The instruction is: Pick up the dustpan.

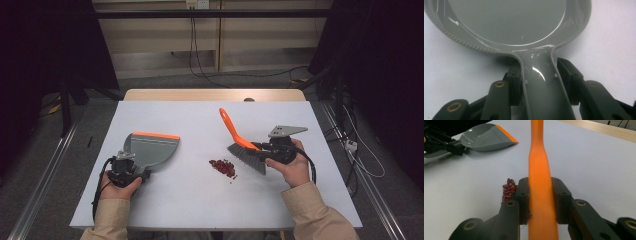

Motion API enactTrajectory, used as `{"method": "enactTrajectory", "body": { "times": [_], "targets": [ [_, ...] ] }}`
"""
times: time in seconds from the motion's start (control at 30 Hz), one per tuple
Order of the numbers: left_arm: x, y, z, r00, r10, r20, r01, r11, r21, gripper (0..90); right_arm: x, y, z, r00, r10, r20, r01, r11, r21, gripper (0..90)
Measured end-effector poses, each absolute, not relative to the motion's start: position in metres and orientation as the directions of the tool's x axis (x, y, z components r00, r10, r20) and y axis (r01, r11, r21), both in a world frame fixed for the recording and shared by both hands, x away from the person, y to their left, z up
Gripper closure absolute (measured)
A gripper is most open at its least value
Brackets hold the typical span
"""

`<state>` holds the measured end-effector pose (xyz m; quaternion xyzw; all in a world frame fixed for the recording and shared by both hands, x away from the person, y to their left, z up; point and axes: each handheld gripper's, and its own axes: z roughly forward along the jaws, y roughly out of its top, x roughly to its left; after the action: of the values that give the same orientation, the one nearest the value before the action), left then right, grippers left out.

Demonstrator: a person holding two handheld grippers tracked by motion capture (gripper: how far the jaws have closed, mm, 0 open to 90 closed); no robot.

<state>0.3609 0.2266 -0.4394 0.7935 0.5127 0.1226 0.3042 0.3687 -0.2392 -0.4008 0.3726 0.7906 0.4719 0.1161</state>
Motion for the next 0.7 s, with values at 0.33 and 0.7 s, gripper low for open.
{"method": "enactTrajectory", "body": {
  "times": [0.33,0.7],
  "targets": [
    [0.357,0.235,-0.428,0.528,0.841,-0.115,0.682,-0.340,0.647,63.2,0.368,-0.244,-0.401,-0.684,0.709,0.173,0.481,0.260,0.837,71.5],
    [0.341,0.228,-0.409,0.689,0.706,-0.165,0.602,-0.430,0.673,63.1,0.368,-0.247,-0.400,-0.651,0.738,0.180,0.484,0.220,0.847,71.6]
  ]
}}
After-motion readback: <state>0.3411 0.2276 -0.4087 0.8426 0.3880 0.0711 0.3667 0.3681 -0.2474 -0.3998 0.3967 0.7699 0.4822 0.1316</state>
